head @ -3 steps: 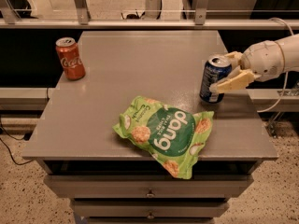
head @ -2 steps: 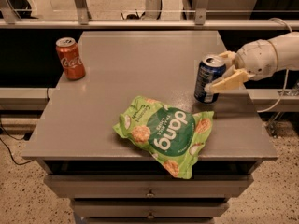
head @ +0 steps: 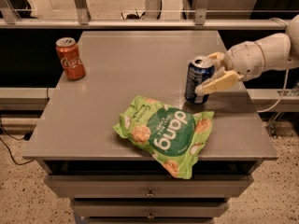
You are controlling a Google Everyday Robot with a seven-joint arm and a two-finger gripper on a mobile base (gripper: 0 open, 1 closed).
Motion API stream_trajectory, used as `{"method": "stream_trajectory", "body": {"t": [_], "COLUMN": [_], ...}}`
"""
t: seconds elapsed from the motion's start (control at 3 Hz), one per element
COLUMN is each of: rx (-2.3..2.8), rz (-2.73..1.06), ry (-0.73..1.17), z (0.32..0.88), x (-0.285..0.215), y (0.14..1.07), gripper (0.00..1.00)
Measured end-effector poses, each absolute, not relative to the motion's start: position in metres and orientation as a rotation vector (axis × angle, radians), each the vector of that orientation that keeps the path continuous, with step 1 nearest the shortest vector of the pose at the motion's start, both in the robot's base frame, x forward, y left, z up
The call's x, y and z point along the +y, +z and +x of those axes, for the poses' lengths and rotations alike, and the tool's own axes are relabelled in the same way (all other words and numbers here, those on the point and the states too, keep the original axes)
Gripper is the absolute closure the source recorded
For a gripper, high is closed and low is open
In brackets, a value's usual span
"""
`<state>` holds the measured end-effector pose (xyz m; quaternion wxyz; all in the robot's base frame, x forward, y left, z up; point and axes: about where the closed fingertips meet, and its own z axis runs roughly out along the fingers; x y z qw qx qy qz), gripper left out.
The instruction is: Move pepsi can near green rice chip bag
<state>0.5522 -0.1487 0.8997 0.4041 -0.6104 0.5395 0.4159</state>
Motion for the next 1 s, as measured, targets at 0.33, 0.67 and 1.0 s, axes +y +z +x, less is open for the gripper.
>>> {"method": "stream_trajectory", "body": {"t": [0.33,0.67,1.0], "rx": [1.346,1.339,1.351], "rz": [-1.552,-1.559,-1.557], "ry": [1.073,1.084,1.06], "z": [0.5538,0.553,0.557], "x": [-0.1408,-0.1379,-0.1448], "y": [0.8945,0.8915,0.8911], "gripper": [0.0,0.0,0.0]}}
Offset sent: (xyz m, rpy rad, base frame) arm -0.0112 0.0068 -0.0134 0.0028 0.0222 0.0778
